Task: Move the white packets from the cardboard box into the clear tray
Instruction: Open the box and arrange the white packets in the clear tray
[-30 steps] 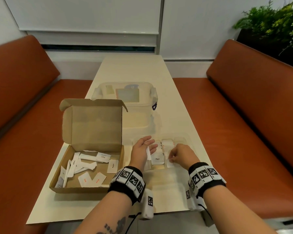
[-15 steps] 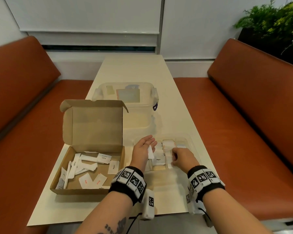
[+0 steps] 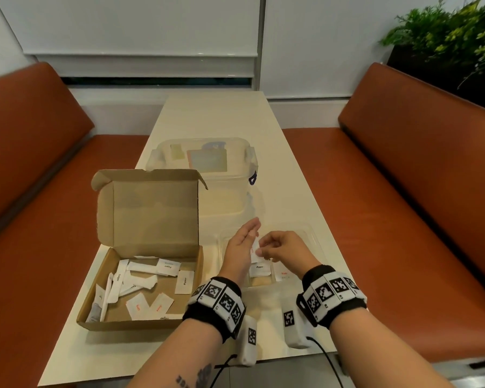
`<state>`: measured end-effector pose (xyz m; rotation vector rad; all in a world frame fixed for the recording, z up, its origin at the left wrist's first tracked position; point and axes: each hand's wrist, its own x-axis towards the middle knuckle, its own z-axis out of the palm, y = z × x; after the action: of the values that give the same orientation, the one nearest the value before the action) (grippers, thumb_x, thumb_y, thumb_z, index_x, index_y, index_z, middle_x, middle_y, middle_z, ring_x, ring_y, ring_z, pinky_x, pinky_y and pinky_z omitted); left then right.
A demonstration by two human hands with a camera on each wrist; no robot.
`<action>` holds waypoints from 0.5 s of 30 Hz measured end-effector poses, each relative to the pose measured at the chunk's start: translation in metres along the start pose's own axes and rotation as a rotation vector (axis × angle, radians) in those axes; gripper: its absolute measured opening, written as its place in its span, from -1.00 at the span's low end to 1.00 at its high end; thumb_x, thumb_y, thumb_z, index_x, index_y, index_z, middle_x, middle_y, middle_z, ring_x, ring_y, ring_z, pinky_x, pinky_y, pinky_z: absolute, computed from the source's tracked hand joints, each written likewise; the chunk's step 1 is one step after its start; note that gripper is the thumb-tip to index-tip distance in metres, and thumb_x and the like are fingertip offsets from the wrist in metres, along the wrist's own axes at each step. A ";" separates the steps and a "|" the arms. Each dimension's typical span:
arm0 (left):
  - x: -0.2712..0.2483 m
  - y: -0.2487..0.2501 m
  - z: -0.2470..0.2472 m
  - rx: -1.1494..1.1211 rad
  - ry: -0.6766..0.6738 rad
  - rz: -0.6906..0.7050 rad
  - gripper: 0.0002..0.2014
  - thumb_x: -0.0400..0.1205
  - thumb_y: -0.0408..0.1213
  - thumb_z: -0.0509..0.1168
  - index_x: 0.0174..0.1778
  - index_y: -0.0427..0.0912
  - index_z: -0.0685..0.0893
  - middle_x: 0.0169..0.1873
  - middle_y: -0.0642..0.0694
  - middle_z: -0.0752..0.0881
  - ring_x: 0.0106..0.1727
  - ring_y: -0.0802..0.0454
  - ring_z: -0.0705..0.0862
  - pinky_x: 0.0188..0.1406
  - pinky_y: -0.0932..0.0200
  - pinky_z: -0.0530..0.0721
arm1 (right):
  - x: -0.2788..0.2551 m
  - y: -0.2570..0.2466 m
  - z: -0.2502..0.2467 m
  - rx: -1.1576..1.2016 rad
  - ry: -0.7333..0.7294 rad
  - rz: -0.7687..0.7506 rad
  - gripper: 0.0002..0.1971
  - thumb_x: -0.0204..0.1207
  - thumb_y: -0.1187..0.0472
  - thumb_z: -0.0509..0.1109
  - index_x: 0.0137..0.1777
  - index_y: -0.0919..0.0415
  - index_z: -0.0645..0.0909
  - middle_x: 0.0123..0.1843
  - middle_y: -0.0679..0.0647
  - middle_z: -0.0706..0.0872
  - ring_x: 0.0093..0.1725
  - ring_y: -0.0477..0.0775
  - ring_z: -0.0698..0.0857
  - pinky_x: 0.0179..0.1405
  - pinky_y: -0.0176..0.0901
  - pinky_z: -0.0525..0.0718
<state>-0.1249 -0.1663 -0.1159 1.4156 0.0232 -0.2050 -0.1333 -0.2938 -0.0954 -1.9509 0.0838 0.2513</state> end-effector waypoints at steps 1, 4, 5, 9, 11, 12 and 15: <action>0.001 0.000 0.000 0.024 -0.012 0.003 -0.69 0.74 -0.29 0.14 0.40 -0.09 0.56 0.31 0.00 0.63 0.34 0.13 0.56 0.28 0.33 0.50 | -0.001 0.000 -0.001 0.011 0.021 -0.011 -0.91 0.41 0.32 0.53 -0.14 0.19 0.69 -0.32 0.04 0.73 -0.37 -0.14 0.65 -0.32 -0.42 0.59; 0.001 -0.004 -0.002 0.177 0.006 0.027 -0.70 0.67 -0.35 0.28 0.33 -0.15 0.62 0.18 -0.06 0.72 0.17 0.14 0.67 -0.07 0.48 0.62 | -0.002 0.004 -0.011 -0.026 0.084 -0.043 -0.97 0.44 0.34 0.50 -0.14 0.24 0.75 -0.31 0.00 0.74 -0.33 -0.17 0.65 -0.35 -0.56 0.54; 0.000 -0.005 -0.002 0.261 0.024 0.037 -0.73 0.65 -0.34 0.31 0.28 -0.16 0.66 0.12 -0.07 0.74 0.13 0.11 0.69 -0.09 0.46 0.63 | -0.002 0.005 -0.017 -0.085 0.103 -0.045 -0.98 0.45 0.33 0.50 -0.16 0.23 0.75 -0.33 -0.02 0.74 -0.33 -0.19 0.65 -0.34 -0.57 0.53; -0.002 -0.003 0.000 0.678 0.032 0.047 -0.88 0.58 -0.13 0.39 -0.07 -0.07 0.75 -0.21 0.05 0.74 -0.11 0.09 0.71 -0.20 0.36 0.61 | -0.002 0.008 -0.039 -0.469 0.114 -0.029 -0.93 0.49 0.26 0.45 -0.17 0.18 0.77 -0.34 -0.05 0.72 -0.31 -0.18 0.63 -0.30 -0.44 0.49; -0.002 -0.002 -0.001 0.810 -0.069 0.011 -0.84 0.50 -0.02 0.45 -0.24 -0.02 0.72 -0.32 0.11 0.70 -0.22 0.16 0.67 -0.27 0.29 0.58 | -0.002 0.009 -0.043 -0.598 0.070 -0.011 -0.92 0.50 0.27 0.44 -0.15 0.17 0.77 -0.26 -0.03 0.73 -0.22 -0.11 0.65 -0.17 -0.36 0.53; -0.003 -0.001 -0.001 0.856 -0.143 -0.009 -0.80 0.46 0.02 0.48 -0.29 -0.02 0.72 -0.38 0.14 0.68 -0.28 0.20 0.64 -0.33 0.29 0.53 | -0.002 0.009 -0.043 -0.642 0.040 -0.002 -0.92 0.50 0.28 0.43 -0.14 0.17 0.77 -0.21 0.00 0.75 -0.19 -0.08 0.65 -0.13 -0.32 0.55; -0.007 0.002 -0.001 0.915 -0.381 -0.058 -0.76 0.37 0.02 0.56 -0.29 -0.06 0.77 -0.45 0.18 0.65 -0.35 0.26 0.60 -0.34 0.34 0.51 | -0.002 0.010 -0.037 -0.743 -0.032 0.015 -0.88 0.50 0.31 0.39 -0.12 0.16 0.77 -0.11 0.02 0.79 -0.15 -0.04 0.67 -0.09 -0.30 0.58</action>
<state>-0.1316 -0.1638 -0.1136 2.2602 -0.3879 -0.5802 -0.1319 -0.3317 -0.0902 -2.6825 -0.0229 0.3571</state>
